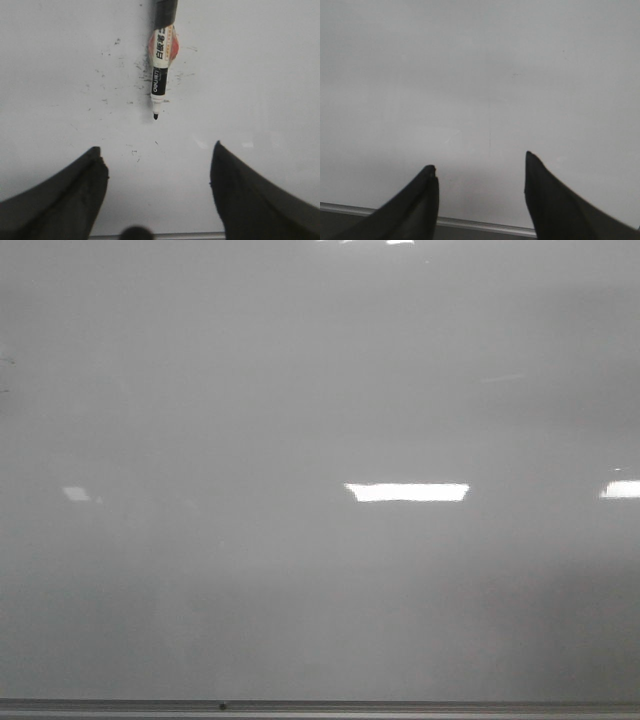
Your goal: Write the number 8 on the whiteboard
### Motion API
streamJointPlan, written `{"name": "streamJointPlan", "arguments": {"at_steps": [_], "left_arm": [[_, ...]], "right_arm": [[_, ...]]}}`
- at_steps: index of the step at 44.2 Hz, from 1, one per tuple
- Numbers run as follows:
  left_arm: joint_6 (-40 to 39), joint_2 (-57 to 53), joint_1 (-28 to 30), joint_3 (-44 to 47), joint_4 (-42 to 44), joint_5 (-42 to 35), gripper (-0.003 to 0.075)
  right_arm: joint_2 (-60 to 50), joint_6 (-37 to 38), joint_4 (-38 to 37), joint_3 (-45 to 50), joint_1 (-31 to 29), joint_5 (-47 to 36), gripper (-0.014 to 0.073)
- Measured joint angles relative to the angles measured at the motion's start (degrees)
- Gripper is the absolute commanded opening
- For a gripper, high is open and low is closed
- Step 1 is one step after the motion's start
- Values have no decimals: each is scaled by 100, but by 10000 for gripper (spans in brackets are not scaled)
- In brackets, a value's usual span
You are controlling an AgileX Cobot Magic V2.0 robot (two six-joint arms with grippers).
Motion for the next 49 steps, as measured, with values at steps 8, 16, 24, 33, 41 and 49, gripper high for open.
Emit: {"name": "streamJointPlan", "arguments": {"at_steps": [8, 16, 24, 33, 41, 49], "left_arm": [[9, 699, 0, 0, 0, -661, 490], [9, 1384, 0, 0, 0, -1264, 457], [9, 2016, -133, -10, 12, -1908, 449], [9, 2603, -158, -10, 74, -2625, 449], [9, 2946, -158, -10, 114, -3081, 439], [9, 3173, -158, -22, 118, -3268, 302]], "right_arm": [[0, 0, 0, 0, 0, 4, 449], [0, 0, 0, 0, 0, 13, 449], [0, 0, 0, 0, 0, 13, 449], [0, 0, 0, 0, 0, 13, 449], [0, 0, 0, 0, 0, 17, 449], [0, 0, 0, 0, 0, 17, 449]]}}
